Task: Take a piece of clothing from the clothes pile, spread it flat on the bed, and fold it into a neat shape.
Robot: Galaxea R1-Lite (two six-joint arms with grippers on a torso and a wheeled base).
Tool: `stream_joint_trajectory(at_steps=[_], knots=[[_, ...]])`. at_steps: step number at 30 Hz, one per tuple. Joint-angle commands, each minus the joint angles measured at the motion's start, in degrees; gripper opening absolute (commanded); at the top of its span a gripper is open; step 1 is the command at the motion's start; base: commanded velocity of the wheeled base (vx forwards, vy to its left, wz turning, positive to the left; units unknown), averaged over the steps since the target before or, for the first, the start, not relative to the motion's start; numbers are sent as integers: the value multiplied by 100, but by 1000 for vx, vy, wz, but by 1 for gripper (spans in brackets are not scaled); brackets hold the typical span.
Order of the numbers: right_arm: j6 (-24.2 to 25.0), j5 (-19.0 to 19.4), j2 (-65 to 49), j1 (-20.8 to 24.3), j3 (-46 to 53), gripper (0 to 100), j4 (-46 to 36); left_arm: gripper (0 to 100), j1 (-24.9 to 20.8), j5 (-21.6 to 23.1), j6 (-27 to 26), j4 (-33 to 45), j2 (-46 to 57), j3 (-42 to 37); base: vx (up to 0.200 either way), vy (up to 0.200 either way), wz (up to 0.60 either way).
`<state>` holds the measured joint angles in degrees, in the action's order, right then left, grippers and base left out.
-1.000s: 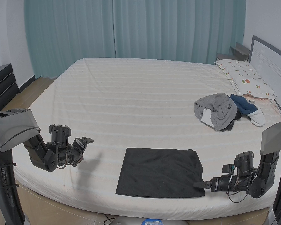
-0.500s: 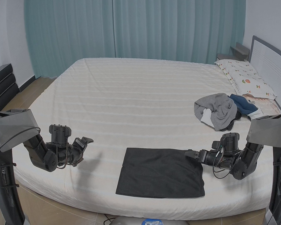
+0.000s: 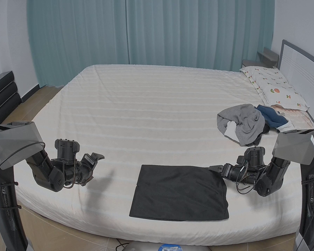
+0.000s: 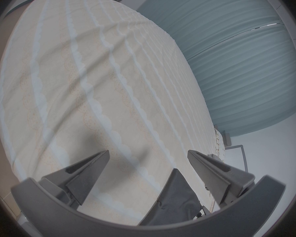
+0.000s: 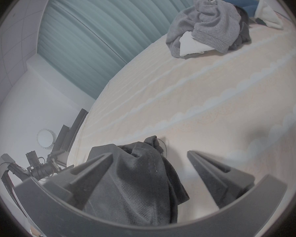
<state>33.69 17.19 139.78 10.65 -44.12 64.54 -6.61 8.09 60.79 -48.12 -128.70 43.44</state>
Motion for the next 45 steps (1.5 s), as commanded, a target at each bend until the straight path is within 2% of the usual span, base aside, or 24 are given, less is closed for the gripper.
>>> stream_joint_trajectory(at_steps=[1, 6, 10, 25, 26, 33, 36, 40, 45], knots=[[32, 13, 14, -28, 26, 0, 6, 100, 2, -1, -15, -5, -6, -2, 0, 0, 0], [129, 21, -12, -37, -18, 0, 15, 100, -7, -1, 3, -5, -6, -2, 0, 0, 0], [427, 4, -56, -46, -35, 0, 15, 100, 2, -1, 3, -5, -6, -2, 0, 0, 0], [445, 4, 50, -178, -150, 0, -73, 100, -7, -1, -15, -5, -6, -2, 0, 0, 0], [445, 4, 50, -178, -176, 100, -73, 100, -7, -1, 3, -5, -6, -2, 0, 0, 0], [436, 13, -355, -301, 246, 100, 15, 100, -7, -1, 3, 4, -6, -2, 0, 0, 0], [331, 443, -1005, -397, 1204, 100, 6, 100, -7, -1, 3, -5, -6, 7, 0, 0, 0], [-126, 689, -1154, -389, 2091, 100, 112, 100, -7, -1, -15, -5, -6, 7, 0, 0, 0], [-619, 698, -1102, -310, 2751, 100, 481, 100, 2, -1, -24, -5, -33, 16, 0, 0, 0]])
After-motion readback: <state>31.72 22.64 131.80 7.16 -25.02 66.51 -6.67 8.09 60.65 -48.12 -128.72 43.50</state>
